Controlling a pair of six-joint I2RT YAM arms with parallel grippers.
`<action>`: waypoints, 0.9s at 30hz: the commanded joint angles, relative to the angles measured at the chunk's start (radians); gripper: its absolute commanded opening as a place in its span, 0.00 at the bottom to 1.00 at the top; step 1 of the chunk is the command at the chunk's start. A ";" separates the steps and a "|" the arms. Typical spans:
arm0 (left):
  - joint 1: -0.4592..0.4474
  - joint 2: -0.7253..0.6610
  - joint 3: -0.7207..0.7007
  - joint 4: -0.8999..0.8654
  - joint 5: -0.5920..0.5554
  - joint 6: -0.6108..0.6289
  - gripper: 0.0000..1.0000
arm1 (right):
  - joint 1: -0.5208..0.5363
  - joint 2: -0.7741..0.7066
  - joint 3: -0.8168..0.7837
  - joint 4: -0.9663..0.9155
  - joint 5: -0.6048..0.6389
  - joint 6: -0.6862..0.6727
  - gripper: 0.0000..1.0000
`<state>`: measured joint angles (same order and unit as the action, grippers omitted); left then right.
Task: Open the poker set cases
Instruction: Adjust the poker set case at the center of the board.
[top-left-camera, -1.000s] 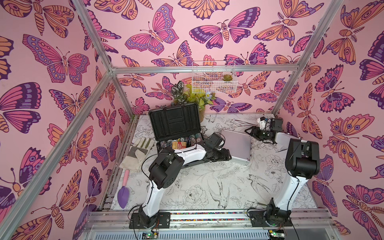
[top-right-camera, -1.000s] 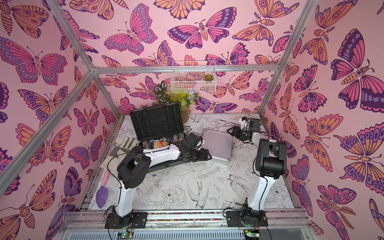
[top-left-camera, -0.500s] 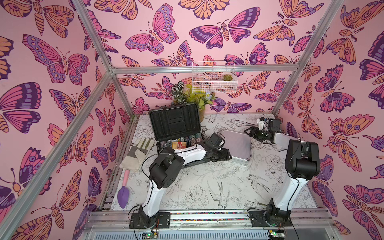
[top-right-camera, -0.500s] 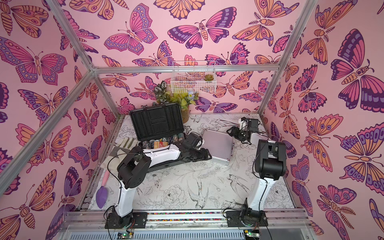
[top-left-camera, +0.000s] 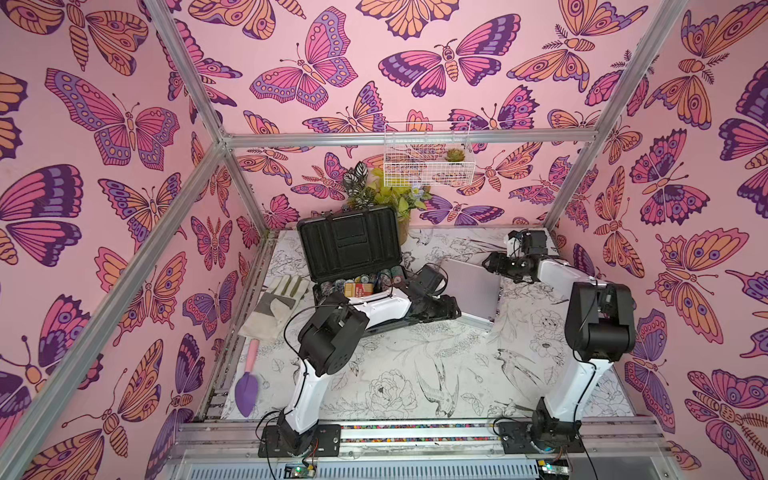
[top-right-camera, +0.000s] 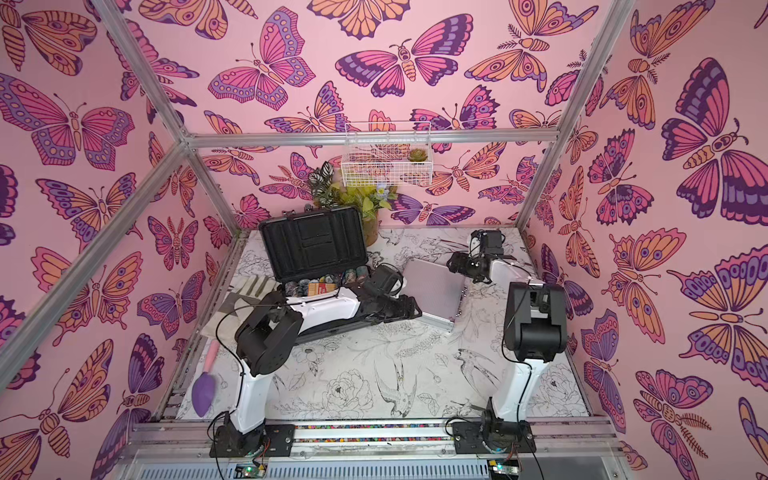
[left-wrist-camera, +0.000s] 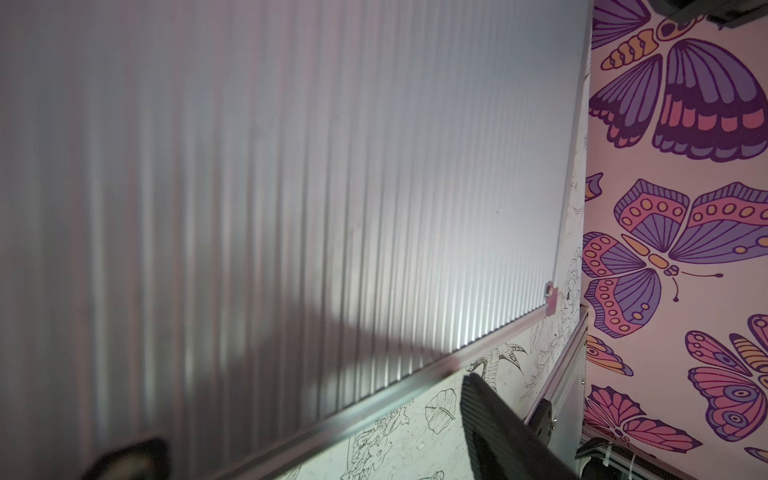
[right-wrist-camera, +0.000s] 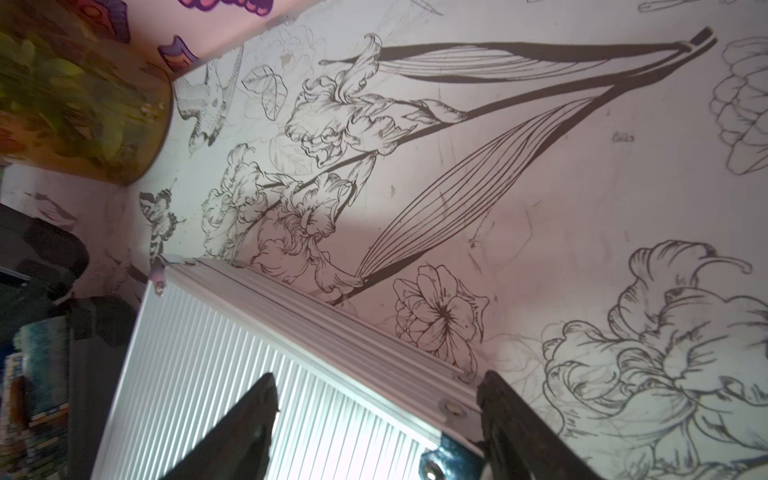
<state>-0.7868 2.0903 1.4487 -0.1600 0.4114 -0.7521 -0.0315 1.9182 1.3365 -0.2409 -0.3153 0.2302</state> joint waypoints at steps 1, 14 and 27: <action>0.012 0.008 -0.012 0.025 0.005 0.019 0.72 | 0.053 -0.008 0.076 -0.126 0.111 -0.009 0.78; 0.022 0.007 -0.017 0.025 0.015 0.021 0.72 | 0.107 0.164 0.372 -0.376 0.197 0.067 0.78; 0.029 0.007 -0.004 0.021 0.022 0.042 0.72 | 0.110 0.241 0.444 -0.509 0.010 0.039 0.75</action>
<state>-0.7761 2.0903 1.4445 -0.1570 0.4297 -0.7410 0.0727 2.1654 1.7733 -0.6476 -0.2054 0.2913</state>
